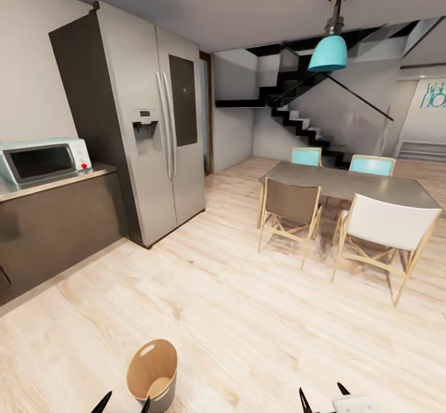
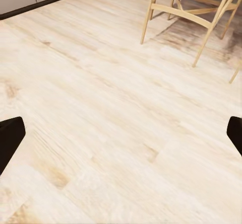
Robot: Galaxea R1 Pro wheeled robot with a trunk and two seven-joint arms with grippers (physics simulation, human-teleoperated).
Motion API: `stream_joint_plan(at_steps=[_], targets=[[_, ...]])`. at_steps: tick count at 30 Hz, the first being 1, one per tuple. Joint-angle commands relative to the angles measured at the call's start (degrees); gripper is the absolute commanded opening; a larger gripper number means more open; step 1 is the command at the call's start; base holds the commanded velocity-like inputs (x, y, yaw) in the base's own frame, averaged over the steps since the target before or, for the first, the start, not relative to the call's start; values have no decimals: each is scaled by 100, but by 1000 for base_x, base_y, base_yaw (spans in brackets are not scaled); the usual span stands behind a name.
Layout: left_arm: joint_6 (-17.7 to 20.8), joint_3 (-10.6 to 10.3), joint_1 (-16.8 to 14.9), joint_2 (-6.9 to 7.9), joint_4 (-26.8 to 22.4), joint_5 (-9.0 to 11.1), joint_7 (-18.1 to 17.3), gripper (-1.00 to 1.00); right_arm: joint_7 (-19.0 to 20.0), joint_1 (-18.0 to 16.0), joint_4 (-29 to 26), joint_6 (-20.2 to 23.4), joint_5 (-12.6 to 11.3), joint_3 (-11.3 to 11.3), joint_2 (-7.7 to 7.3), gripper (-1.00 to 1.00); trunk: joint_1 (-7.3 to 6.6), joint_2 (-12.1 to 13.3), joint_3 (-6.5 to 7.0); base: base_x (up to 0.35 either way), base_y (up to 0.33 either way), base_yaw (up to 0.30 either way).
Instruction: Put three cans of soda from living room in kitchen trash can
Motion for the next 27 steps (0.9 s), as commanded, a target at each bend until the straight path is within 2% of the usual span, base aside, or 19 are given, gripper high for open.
stream_joint_plan(at_steps=[1,15,27], targets=[[0,0,0,0,0,0,0,100,0,-1,0,-2,0,0,0,100,0,0,0,0,0,104],[0,0,1,0,-16,1,-8,100,23,-4,-1,-2,-6,4,0,100,0,0,0,0,0,25],[-6,-8,2,0,-13,0,-9,100,9,-3,-1,0,0,9,0,100,0,0,0,0,0,203]])
